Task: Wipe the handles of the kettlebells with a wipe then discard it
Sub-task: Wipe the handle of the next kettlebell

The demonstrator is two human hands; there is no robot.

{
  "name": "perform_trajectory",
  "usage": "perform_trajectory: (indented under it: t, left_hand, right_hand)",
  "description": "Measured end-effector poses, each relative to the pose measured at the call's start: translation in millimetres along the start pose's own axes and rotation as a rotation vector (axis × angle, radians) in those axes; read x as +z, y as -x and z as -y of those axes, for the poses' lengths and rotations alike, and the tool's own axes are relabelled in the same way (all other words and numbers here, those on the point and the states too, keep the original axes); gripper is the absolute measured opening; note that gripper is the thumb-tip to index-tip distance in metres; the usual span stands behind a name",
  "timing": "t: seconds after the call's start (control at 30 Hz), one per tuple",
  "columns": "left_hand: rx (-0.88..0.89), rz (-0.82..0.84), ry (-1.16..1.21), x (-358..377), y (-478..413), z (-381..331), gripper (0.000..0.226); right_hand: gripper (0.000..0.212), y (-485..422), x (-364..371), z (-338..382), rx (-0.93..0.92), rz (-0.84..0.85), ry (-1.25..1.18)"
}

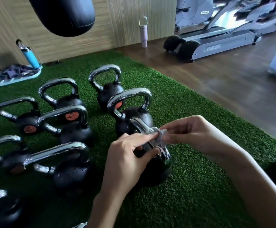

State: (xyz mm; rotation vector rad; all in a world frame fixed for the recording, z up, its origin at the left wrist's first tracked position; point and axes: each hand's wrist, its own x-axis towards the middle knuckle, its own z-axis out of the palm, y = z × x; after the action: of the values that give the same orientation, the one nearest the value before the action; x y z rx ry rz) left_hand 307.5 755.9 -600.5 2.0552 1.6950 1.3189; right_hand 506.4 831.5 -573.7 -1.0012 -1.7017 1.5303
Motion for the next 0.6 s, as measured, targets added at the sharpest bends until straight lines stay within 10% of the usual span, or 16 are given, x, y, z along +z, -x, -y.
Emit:
perform_trajectory:
  t: [0.3,0.6]
  left_hand:
    - [-0.742,-0.062,0.291,-1,-27,9,0.037]
    - [-0.848,0.038,0.365,-4,-32,3,0.019]
  right_hand:
    - [0.024,1,14,-32,0.206,-0.184,-0.152]
    - [0.021,1,31,-46,0.213,-0.143,-0.411]
